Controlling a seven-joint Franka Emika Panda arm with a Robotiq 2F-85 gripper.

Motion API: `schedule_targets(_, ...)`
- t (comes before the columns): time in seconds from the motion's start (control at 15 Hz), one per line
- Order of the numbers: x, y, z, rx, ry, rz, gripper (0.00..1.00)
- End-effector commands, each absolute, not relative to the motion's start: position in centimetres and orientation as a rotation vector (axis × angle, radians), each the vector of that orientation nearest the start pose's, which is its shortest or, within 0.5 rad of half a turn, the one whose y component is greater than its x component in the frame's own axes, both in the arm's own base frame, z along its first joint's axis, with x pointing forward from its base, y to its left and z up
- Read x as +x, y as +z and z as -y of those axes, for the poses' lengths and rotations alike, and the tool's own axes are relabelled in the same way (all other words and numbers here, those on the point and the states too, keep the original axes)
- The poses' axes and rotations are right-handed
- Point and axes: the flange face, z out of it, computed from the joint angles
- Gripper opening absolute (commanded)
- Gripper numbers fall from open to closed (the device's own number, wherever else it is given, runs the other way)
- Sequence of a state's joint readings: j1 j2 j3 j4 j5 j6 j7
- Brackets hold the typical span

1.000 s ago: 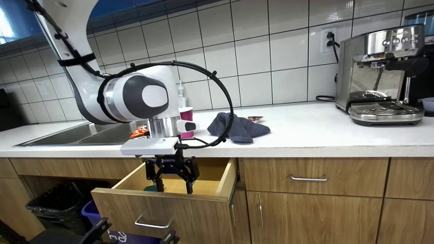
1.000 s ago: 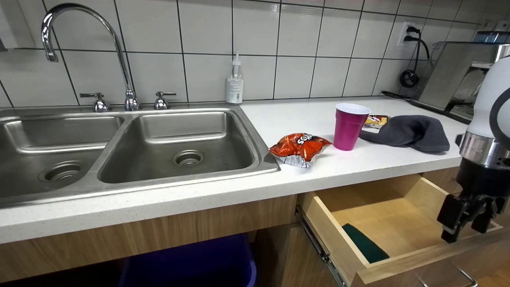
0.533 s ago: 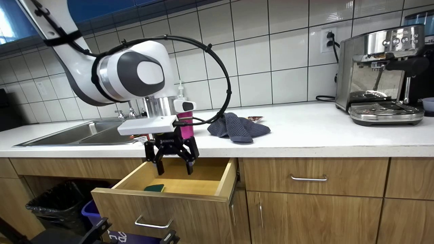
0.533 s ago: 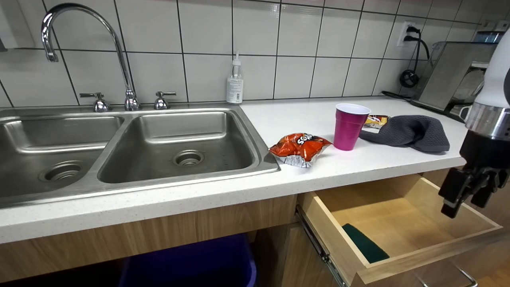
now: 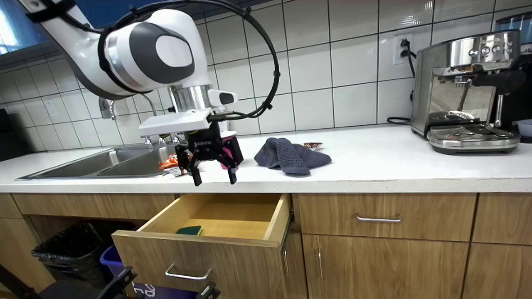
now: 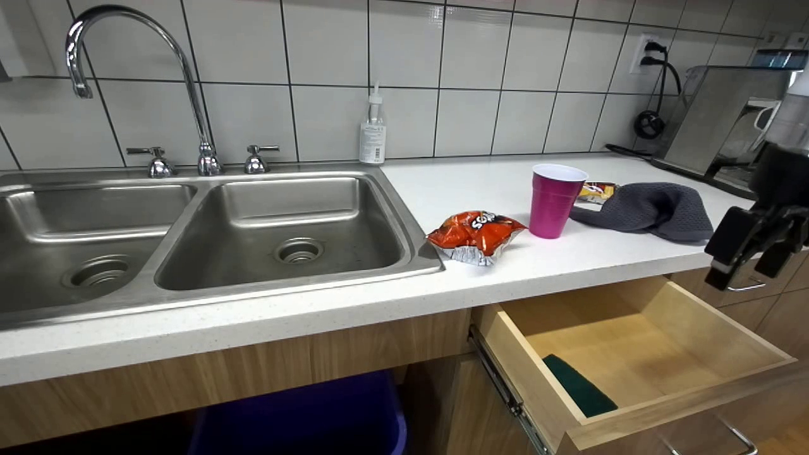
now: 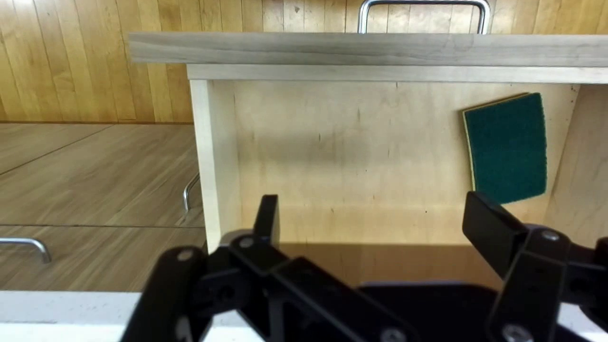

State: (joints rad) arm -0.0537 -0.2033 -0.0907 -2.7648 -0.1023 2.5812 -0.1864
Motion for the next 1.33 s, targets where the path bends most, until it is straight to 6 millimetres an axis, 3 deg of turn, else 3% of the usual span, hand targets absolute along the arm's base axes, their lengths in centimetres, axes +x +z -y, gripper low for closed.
schedule_targets(0.0,38.7,30.8,5.3,-3.162,-0.077,0.219,1.00)
schedule_targets(0.6,41.1,34.4,4.7,-3.176,-0.209,0.327,1.00)
schedule_targets(1.27,46.4,37.3,7.4,-3.192,-0.335,0.214,1.00)
